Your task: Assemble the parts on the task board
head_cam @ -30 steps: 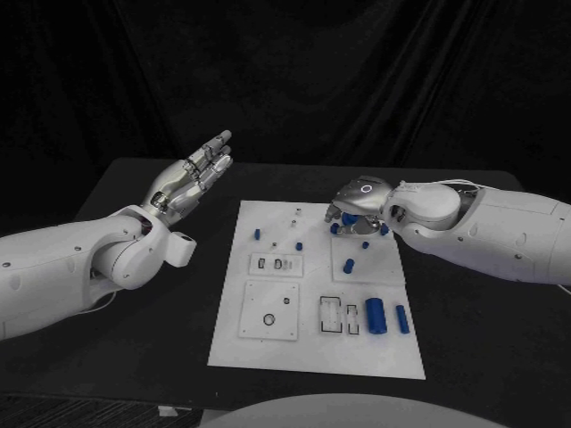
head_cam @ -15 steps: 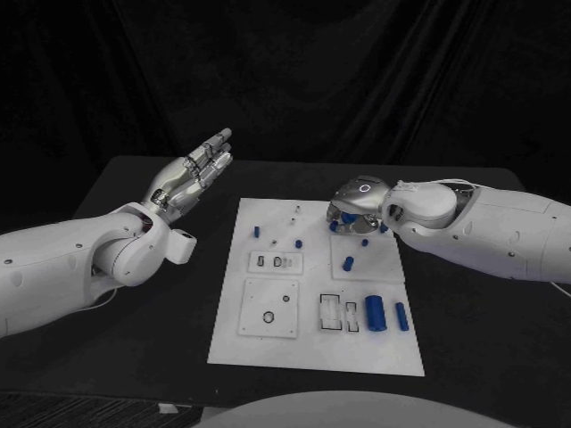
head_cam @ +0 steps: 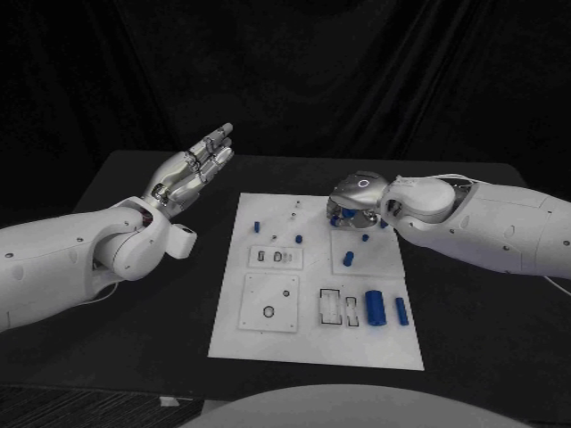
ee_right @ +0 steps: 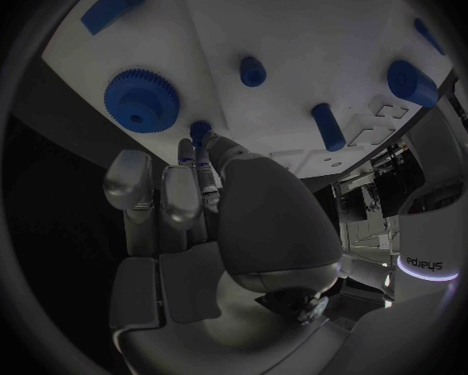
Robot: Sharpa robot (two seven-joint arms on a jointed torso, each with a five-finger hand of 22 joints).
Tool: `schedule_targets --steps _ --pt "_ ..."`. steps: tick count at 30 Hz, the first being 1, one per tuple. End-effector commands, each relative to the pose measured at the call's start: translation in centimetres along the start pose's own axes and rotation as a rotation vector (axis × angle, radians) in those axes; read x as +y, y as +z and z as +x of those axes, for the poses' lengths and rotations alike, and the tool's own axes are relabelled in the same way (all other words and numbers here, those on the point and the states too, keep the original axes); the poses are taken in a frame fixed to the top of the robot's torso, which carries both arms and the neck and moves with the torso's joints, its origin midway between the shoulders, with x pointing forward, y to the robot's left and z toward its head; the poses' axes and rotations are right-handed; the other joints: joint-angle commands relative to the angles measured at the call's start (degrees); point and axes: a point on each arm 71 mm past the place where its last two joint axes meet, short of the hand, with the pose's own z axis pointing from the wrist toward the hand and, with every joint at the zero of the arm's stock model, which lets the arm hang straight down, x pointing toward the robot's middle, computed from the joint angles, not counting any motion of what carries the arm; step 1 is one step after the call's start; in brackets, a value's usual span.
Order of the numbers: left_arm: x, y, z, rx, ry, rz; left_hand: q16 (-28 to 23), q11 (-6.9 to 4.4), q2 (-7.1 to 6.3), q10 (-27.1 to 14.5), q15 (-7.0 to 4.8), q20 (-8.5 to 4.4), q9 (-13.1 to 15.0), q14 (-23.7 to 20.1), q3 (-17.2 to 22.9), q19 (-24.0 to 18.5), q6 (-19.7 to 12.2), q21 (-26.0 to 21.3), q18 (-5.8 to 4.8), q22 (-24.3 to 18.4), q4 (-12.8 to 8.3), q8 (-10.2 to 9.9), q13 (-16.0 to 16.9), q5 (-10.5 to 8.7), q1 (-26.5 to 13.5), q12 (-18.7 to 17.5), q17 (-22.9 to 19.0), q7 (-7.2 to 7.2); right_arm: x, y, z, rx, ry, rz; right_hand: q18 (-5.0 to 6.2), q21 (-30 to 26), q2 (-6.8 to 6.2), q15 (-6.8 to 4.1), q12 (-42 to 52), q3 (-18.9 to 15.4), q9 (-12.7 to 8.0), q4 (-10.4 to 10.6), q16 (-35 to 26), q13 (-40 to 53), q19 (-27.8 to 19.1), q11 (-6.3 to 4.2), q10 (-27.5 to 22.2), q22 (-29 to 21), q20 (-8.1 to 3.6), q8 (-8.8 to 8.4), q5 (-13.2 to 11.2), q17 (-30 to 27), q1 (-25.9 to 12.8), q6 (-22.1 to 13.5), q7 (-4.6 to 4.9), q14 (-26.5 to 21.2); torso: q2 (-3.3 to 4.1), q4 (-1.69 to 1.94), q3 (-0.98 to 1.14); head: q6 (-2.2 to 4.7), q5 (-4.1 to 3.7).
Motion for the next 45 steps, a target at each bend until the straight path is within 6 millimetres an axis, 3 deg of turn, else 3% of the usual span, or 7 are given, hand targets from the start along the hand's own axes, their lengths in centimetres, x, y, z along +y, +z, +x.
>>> schedule_targets --steps 1,14,18,21,28,45 --pt "-0.4 0.0 0.1 0.016 -0.011 0.051 -0.2 0.45 0.03 0.0 -1.93 0.43 0.0 0.0 0.7 0.0 0.1 -0.2 0.71 -0.1 -0.1 0.3 -0.1 1.96 1.5 -0.4 0.0 0.28 -0.1 -0.1 0.2 -0.017 0.041 -0.002 -0.53 -0.6 0.1 -0.38 0.2 0.7 0.3 -0.7 -0.4 0.1 -0.2 0.12 1.3 -0.1 -0.38 0.33 -0.1 -0.6 1.5 1.1 0.31 0.0 -0.03 -0.01 -0.07 -0.21 0.04" --pt "-0.2 0.0 0.1 0.023 -0.017 0.041 -0.2 0.67 0.01 0.0 -1.62 0.73 0.1 0.0 1.1 0.0 0.4 -0.2 0.7 -0.1 -0.1 0.3 -0.1 3.1 2.3 -0.4 0.0 0.51 -0.6 -0.4 0.2 -0.032 0.123 0.01 -0.55 -1.0 -0.53 -0.07 -0.2 1.3 0.8 -2.1 -1.4 0.0 -0.4 0.73 3.3 0.3 -0.2 -0.15 1.0 -1.6 3.2 1.9 1.15 -0.1 0.0 0.04 -0.08 -1.01 0.11" --pt "-0.1 0.1 0.1 0.027 -0.02 0.04 -0.2 0.74 0.04 0.0 -1.5 0.89 0.1 0.0 1.1 0.0 0.4 -0.2 0.71 -0.1 -0.1 0.3 -0.1 3.19 2.3 -0.4 0.0 0.58 -0.5 -0.5 0.1 -0.052 0.146 -0.006 -0.51 -1.1 -1.02 -0.04 -0.3 1.7 1.2 -2.5 -1.0 0.0 -0.5 0.88 4.2 0.6 -0.12 0.3 3.7 -1.1 3.5 3.8 1.33 0.3 -0.02 -0.06 -0.09 -1.31 0.31" --pt "-0.1 0.1 0.1 0.028 -0.021 0.039 -0.2 0.82 0.07 0.0 -1.37 1.07 0.1 0.0 1.2 0.0 0.4 -0.2 0.74 -0.1 -0.1 0.3 -0.1 3.31 2.4 -0.4 0.0 0.65 -0.5 -0.6 -0.1 -0.077 0.151 -0.022 -0.7 -0.3 -1.22 0.14 -0.1 1.8 1.5 -2.4 -0.8 0.0 0.1 0.82 5.6 1.5 -0.01 0.77 4.3 -0.8 3.2 5.5 1.38 0.8 -0.04 0.05 -0.08 -1.3 0.23" --pt "-0.1 0.0 0.1 0.027 -0.021 0.037 -0.2 0.88 0.07 0.0 -1.27 1.2 0.1 0.0 1.3 0.0 0.6 -0.2 0.76 -0.1 -0.1 0.4 -0.1 3.4 2.5 -0.4 0.0 0.71 -0.6 -0.8 -0.5 -0.105 0.155 -0.026 -0.77 -0.2 -1.55 0.47 -0.3 1.6 1.5 -2.3 -1.0 -0.1 0.3 0.88 6.1 1.8 0.2 0.65 4.3 -1.1 2.8 6.0 1.56 1.0 -0.08 0.09 -0.04 -1.59 0.62" --pt "-0.1 -0.1 0.0 0.03 -0.024 0.03 -0.2 1.04 0.06 0.0 -1.04 1.55 0.2 0.0 1.4 0.0 1.0 -0.2 0.85 -0.1 -0.1 0.4 -0.1 3.53 2.6 -0.4 0.0 0.88 -0.5 0.1 -2.2 -0.11 0.147 -0.002 -0.92 0.0 -1.62 1.22 -0.6 1.7 1.1 -1.7 -1.2 -0.2 0.5 1.36 5.5 2.2 0.72 -0.16 4.4 -1.3 2.3 5.5 2.09 1.1 0.11 0.06 -0.19 -1.6 1.4"
